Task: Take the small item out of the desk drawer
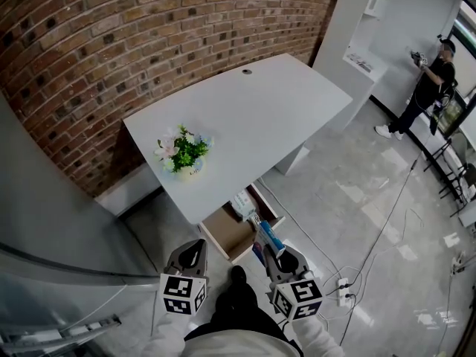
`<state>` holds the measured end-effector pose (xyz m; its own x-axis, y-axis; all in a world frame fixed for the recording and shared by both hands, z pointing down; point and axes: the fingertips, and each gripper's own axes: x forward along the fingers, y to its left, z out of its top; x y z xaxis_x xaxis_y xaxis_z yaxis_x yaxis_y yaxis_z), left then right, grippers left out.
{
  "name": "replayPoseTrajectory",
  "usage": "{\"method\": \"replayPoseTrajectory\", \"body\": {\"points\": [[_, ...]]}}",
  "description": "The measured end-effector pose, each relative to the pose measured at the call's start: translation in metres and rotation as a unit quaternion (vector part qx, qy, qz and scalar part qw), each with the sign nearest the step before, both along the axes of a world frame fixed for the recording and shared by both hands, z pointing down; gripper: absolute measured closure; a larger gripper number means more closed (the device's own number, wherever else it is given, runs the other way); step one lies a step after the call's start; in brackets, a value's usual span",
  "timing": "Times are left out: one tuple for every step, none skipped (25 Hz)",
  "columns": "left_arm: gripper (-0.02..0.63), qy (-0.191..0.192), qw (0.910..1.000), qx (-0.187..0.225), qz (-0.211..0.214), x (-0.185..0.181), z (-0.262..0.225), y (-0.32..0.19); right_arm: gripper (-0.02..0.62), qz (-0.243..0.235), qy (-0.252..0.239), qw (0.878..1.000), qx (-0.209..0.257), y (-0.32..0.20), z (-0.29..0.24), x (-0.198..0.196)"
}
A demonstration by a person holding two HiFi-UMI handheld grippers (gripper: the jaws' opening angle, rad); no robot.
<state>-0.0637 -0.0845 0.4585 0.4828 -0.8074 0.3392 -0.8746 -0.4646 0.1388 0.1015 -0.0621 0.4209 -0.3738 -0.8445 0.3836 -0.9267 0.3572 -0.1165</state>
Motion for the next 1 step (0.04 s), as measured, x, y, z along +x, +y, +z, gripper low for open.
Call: {"method": "replayPoseTrajectory", "body": {"points": [[0.588, 0.0, 1.0, 0.0, 0.0, 0.0, 0.0005, -0.0002, 0.509, 0.0, -0.001, 1.0, -0.001, -0.0004, 0.0007, -0.0001]]}}
